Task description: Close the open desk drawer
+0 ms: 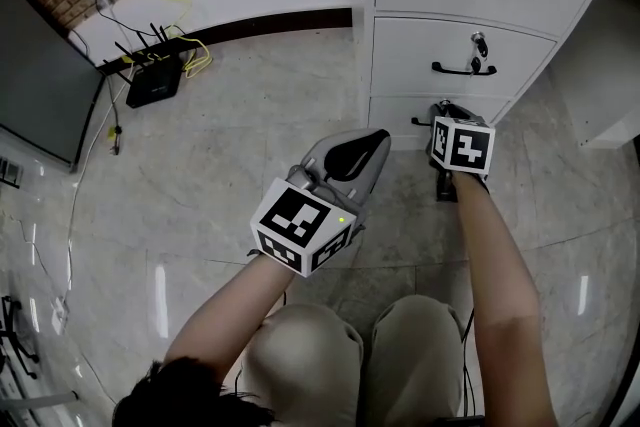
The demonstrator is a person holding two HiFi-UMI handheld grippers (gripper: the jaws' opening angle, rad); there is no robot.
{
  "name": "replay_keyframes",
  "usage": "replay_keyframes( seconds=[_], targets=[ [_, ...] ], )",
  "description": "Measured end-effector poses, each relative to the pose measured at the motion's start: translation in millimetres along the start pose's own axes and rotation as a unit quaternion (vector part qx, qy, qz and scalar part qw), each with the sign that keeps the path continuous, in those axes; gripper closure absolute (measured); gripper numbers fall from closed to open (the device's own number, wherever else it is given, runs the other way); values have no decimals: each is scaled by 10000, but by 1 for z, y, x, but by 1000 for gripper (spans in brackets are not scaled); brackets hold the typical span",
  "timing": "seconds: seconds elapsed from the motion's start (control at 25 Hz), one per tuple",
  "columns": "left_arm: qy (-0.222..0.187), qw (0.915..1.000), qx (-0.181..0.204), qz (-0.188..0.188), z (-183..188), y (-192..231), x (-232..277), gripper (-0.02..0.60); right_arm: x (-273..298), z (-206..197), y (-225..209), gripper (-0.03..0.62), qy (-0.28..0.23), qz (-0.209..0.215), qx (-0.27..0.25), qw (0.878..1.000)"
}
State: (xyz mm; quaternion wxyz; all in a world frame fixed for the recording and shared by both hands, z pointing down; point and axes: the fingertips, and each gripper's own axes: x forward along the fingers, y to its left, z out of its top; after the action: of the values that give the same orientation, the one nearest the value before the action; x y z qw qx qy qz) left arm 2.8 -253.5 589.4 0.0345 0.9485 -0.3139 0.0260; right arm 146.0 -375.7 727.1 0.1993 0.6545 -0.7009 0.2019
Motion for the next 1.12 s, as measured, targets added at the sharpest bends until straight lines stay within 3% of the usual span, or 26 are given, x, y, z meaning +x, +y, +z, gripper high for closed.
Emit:
replay_keyframes(
  seconds=[0.2, 0.4, 0.68, 0.84, 1.12],
  targets=[
    [-48, 9999, 75, 48, 14, -2, -3, 577, -14, 11, 3, 457, -69, 172, -140, 9997],
    [-134, 9997, 99, 157, 38, -5, -8, 577, -48, 37, 17, 461, -151, 768, -119, 9969],
    [-436, 9975, 495, 270, 108, -15, -23, 577, -123, 77, 33, 563, -354, 1402, -799, 9863],
    [-607, 9955, 651, 318, 137, -19, -33, 577, -173, 88, 47, 582, -570, 1774, -769, 9795],
    [-775, 9948, 516, 402, 157, -22, -49, 577, -242, 116, 68, 583, -1110, 2109, -645, 9690]
  ],
)
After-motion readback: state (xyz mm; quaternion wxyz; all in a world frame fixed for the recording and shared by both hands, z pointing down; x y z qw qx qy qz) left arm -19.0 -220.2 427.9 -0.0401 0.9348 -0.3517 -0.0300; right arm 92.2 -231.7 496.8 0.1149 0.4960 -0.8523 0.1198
